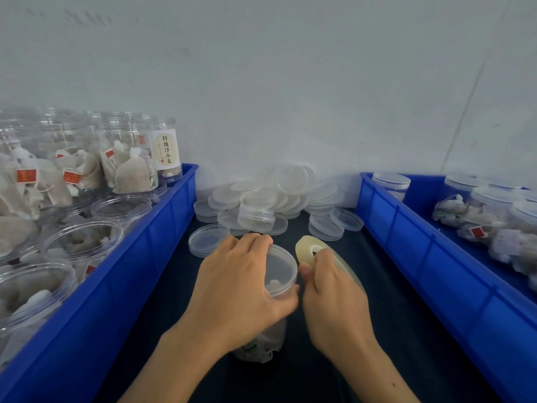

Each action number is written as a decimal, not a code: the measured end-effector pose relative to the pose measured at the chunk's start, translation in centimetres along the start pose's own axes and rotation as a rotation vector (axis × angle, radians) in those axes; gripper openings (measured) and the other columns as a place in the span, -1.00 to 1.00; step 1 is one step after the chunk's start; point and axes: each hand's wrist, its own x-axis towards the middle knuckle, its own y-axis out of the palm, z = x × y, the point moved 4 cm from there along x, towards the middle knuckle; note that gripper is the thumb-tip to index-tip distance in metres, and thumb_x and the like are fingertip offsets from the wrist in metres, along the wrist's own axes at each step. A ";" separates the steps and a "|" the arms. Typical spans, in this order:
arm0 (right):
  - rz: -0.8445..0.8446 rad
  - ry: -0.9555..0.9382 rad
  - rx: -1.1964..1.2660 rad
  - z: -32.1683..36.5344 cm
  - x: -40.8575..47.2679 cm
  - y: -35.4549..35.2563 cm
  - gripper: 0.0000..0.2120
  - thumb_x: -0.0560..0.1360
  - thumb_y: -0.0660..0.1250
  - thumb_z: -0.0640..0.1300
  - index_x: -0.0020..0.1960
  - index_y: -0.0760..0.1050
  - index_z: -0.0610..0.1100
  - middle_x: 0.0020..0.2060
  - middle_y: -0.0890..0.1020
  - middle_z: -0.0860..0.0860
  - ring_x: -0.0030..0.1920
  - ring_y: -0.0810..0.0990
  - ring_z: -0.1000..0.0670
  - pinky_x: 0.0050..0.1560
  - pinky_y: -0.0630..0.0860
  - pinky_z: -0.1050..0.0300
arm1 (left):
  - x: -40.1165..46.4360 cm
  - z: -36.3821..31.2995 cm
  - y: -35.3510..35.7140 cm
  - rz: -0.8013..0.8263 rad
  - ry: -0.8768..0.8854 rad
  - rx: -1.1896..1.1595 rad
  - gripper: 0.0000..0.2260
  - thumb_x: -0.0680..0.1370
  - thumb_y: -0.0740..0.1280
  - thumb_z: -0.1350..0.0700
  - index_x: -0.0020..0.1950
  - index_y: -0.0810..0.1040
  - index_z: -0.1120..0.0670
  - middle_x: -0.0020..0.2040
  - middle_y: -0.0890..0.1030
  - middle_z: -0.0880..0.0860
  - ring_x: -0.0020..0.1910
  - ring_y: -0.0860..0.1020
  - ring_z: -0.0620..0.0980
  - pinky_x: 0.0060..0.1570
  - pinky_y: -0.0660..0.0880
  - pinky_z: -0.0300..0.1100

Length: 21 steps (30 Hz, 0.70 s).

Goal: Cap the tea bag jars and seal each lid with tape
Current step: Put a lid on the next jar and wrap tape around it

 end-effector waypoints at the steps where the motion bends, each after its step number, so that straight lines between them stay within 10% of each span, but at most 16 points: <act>1: -0.006 -0.001 0.003 0.0 0.1 0.0 -0.82 0.65 -0.02 0.02 0.01 0.25 -0.06 -0.35 0.38 0.09 -0.35 0.37 0.13 -0.30 0.27 0.17 | 0.0 0.0 0.0 0.001 0.002 0.003 -0.33 0.35 0.18 -0.41 0.37 0.35 -0.10 0.25 0.46 -0.22 0.15 0.40 -0.18 0.04 0.32 -0.32; 21: 0.064 0.154 0.127 -0.8 2.6 2.1 -0.77 0.64 0.02 0.01 -0.13 0.24 -0.09 -0.30 0.44 0.04 -0.33 0.37 0.09 -0.39 0.18 0.15 | 0.6 -0.1 -0.1 0.029 -0.014 0.029 -0.41 0.37 0.24 -0.34 0.30 0.40 -0.05 0.20 0.51 -0.17 0.12 0.42 -0.12 -0.03 0.31 -0.28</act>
